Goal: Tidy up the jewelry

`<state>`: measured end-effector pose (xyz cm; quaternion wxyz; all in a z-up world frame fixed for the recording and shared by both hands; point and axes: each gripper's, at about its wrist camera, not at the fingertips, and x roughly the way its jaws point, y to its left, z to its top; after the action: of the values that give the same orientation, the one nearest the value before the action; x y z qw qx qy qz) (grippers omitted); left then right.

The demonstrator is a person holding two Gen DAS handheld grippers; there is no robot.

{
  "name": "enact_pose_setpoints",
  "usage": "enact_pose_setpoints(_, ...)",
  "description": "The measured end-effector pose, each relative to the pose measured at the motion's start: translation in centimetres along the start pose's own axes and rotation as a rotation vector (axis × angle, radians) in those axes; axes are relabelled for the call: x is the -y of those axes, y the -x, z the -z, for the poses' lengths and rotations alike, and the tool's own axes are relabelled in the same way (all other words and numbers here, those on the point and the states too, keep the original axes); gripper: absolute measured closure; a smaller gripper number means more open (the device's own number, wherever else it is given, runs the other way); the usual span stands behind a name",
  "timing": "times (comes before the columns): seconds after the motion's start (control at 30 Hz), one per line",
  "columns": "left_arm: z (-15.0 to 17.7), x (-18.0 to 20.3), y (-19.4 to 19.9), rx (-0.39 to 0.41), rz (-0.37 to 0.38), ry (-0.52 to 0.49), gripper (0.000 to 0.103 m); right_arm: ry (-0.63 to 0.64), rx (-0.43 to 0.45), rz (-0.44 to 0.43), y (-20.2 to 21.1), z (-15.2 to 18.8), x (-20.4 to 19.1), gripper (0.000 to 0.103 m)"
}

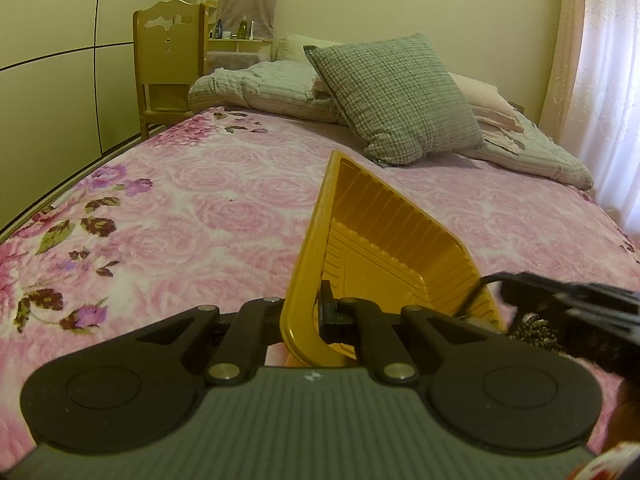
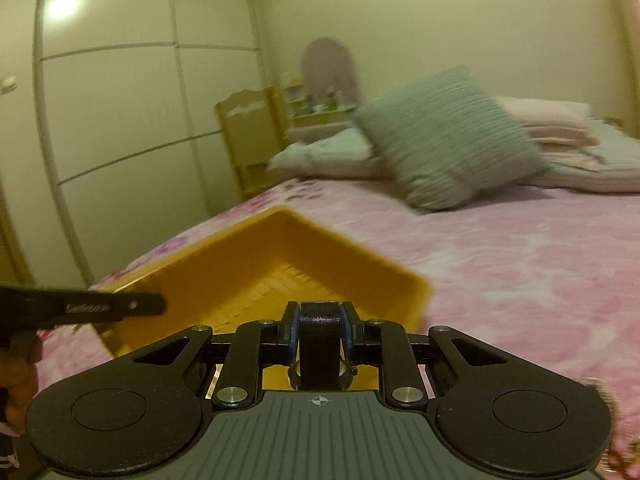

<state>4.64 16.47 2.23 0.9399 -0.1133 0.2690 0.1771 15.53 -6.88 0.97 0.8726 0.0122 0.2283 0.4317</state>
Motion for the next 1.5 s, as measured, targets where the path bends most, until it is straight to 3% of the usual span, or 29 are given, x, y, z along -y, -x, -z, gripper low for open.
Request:
enact_pose_setpoints(0.2, 0.1, 0.0, 0.0, -0.002, 0.002, 0.001, 0.097, 0.0, -0.02, -0.074, -1.7, 0.4, -1.2, 0.078)
enact_pose_setpoints(0.23, 0.1, 0.0, 0.0, -0.002, 0.001, -0.002, 0.097, 0.0, -0.008, -0.074, -1.5, 0.2, -1.1, 0.073)
enact_pose_setpoints(0.27, 0.1, -0.1, -0.1, -0.004, 0.005, 0.005, 0.097, 0.0, 0.008, -0.063, -1.0, 0.1, -0.9, 0.057)
enact_pose_setpoints(0.3, 0.1, -0.1, -0.1, -0.004, 0.004, 0.005, 0.097, 0.001, 0.025, -0.046, -0.5, 0.1, -0.6, 0.051)
enact_pose_setpoints(0.5, 0.1, -0.2, -0.1, -0.004, 0.005, 0.005, 0.097, -0.039, 0.054, 0.192, 4.1, 1.4, 4.1, 0.051)
enact_pose_setpoints(0.7, 0.1, -0.1, -0.1, -0.005, 0.005, 0.005, 0.098, -0.169, -0.018, 0.464, 9.1, 5.0, 11.2, 0.051)
enact_pose_setpoints(0.9, 0.1, -0.2, -0.1, -0.004, 0.002, 0.003, 0.098, -0.216, -0.075, 0.612, 12.2, 7.1, 15.0, 0.051)
enact_pose_setpoints(1.23, 0.0, -0.3, -0.1, -0.004, 0.001, 0.003, 0.098, -0.165, -0.169, 0.597, 10.4, 8.6, 15.7, 0.052)
enact_pose_setpoints(1.5, 0.0, -0.3, -0.1, -0.004, 0.001, 0.001, 0.098, -0.188, -0.208, 0.603, 9.2, 9.0, 16.8, 0.076)
